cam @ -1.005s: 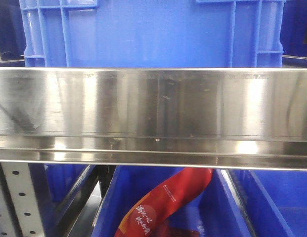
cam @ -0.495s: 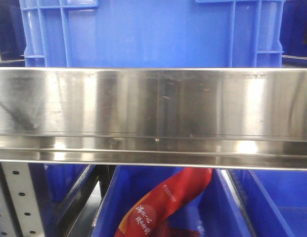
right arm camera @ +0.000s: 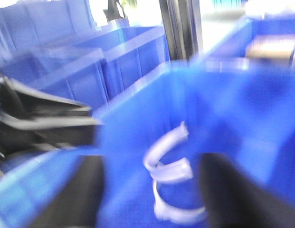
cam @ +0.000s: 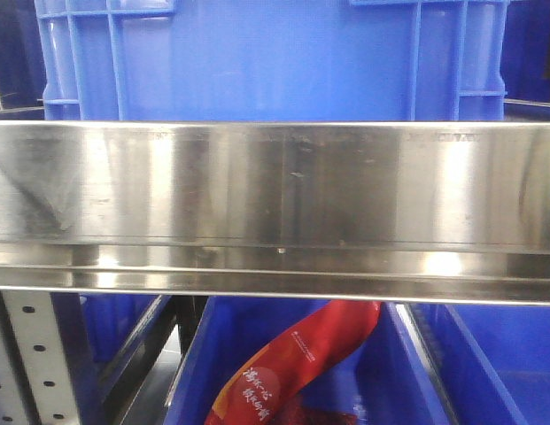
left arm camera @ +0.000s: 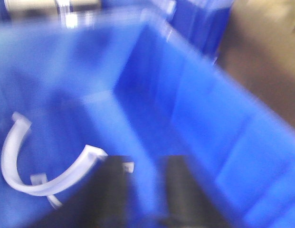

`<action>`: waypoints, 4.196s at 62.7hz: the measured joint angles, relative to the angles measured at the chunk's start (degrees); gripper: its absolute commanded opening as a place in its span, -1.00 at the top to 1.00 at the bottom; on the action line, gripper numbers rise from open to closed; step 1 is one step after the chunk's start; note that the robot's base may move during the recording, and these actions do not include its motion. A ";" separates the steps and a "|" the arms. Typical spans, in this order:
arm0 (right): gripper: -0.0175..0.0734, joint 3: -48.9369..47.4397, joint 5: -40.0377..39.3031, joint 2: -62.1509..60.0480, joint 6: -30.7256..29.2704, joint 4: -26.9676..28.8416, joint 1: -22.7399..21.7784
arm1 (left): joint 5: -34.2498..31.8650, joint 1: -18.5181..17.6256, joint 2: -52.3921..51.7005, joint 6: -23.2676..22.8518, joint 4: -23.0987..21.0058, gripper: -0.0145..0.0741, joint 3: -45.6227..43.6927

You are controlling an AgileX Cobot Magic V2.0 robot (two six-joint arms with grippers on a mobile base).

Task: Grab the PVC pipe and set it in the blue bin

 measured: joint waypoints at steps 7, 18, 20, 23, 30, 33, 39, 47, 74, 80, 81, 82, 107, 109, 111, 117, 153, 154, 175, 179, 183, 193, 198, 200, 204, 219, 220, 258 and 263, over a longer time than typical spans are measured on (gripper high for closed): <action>0.98 0.00 -0.53 -1.63 0.00 -0.95 0.00 | 0.00 0.00 -2.74 0.00 0.00 0.92 -0.04; 0.98 0.00 -0.62 -5.39 0.00 -1.08 0.00 | 0.36 0.00 -6.79 0.00 0.08 0.92 -0.17; 0.98 0.00 -0.06 -6.53 0.00 -1.08 0.00 | 0.46 0.00 -7.74 0.00 0.08 0.92 -0.17; 0.98 0.00 1.33 -8.05 0.00 -1.08 0.00 | 0.22 0.00 -9.34 0.00 0.08 0.92 0.37; 0.98 1.54 1.03 -12.37 0.00 -1.08 0.03 | -2.85 -0.42 -13.86 0.00 -0.37 0.92 5.01; 0.98 3.56 -1.41 -14.16 0.00 -1.08 0.13 | -6.19 -1.03 -16.13 0.00 -0.37 0.92 8.52; 0.98 9.02 -5.88 -17.27 0.00 -1.08 0.26 | -14.16 -2.29 -20.80 0.00 -0.46 0.92 17.80; 0.98 17.80 -7.63 -21.28 0.00 -1.08 0.26 | -26.23 -3.90 -27.20 0.00 -0.69 0.92 31.94; 0.98 39.00 -10.31 -38.58 0.00 -1.45 0.26 | -33.58 -4.12 -47.27 0.00 -0.68 0.92 61.67; 0.98 40.05 -11.81 -40.10 0.00 -1.45 0.26 | -33.70 -4.12 -50.08 0.00 -0.06 0.92 63.61; 0.98 40.10 -12.10 -40.39 0.00 -1.45 0.26 | -33.70 -4.12 -50.35 0.00 -0.06 0.92 63.61; 0.98 40.10 -12.42 -40.48 0.00 -1.45 0.26 | -33.70 -4.12 -50.59 0.00 -0.06 0.92 63.73; 0.98 40.10 -15.85 -41.41 0.00 -1.55 0.26 | -35.14 -4.12 -52.22 0.00 0.17 0.92 63.71; 0.98 40.10 -15.85 -41.41 0.00 -1.55 0.26 | -35.14 -4.12 -52.22 0.00 0.17 0.92 63.71; 0.98 40.10 -15.85 -41.41 0.00 -1.55 0.26 | -35.14 -4.12 -52.22 0.00 0.17 0.92 63.71; 0.98 40.10 -15.85 -41.41 0.00 -1.55 0.26 | -35.14 -4.12 -52.22 0.00 0.17 0.92 63.71; 0.98 46.56 -15.52 -48.65 -0.11 -3.85 -4.09 | -35.27 -4.12 -52.22 0.00 0.17 0.92 63.71; 0.98 47.16 -15.52 -49.31 -0.11 -4.16 -4.70 | -35.27 -4.12 -52.22 0.00 0.17 0.92 63.71; 0.98 65.08 -15.52 -65.24 -0.11 -7.01 -20.96 | -35.27 -4.12 -52.22 0.00 0.17 0.92 63.71; 0.98 69.00 -15.39 -68.08 -0.11 -7.55 -22.86 | -35.27 -4.12 -52.22 0.00 0.17 0.92 63.71; 0.98 71.92 -15.39 -70.79 -0.11 -7.86 -23.82 | -35.37 -4.12 -52.22 0.00 0.17 0.92 63.71; 0.98 76.76 -17.22 -72.58 -0.11 -8.47 -24.89 | -35.48 -4.12 -52.22 0.00 0.17 0.92 63.71; 0.98 76.90 -17.51 -72.58 -0.11 -9.43 -25.00 | -35.48 -4.12 -52.22 0.00 0.17 0.92 63.71; 0.98 76.90 -17.79 -72.58 -0.11 -9.68 -25.00 | -35.48 -4.12 -52.22 0.00 0.17 0.92 63.71; 0.98 76.90 -18.08 -72.72 -0.11 -9.95 -25.00 | -35.48 -4.12 -52.22 0.00 0.17 0.92 63.71; 0.98 76.90 -18.44 -72.81 -0.11 -10.16 -25.00 | -35.57 -4.12 -52.22 0.00 0.17 0.92 63.71; 0.98 76.90 -18.44 -72.81 -0.11 -10.16 -25.00 | -35.57 -4.12 -52.22 0.00 0.17 0.92 63.71; 0.98 76.90 -18.56 -72.81 -0.11 -10.21 -25.00 | -35.57 -4.12 -52.22 0.00 0.17 0.92 63.71; 0.98 76.90 -18.56 -72.81 -0.11 -10.21 -25.00 | -35.57 -4.12 -52.22 0.00 0.17 0.92 63.71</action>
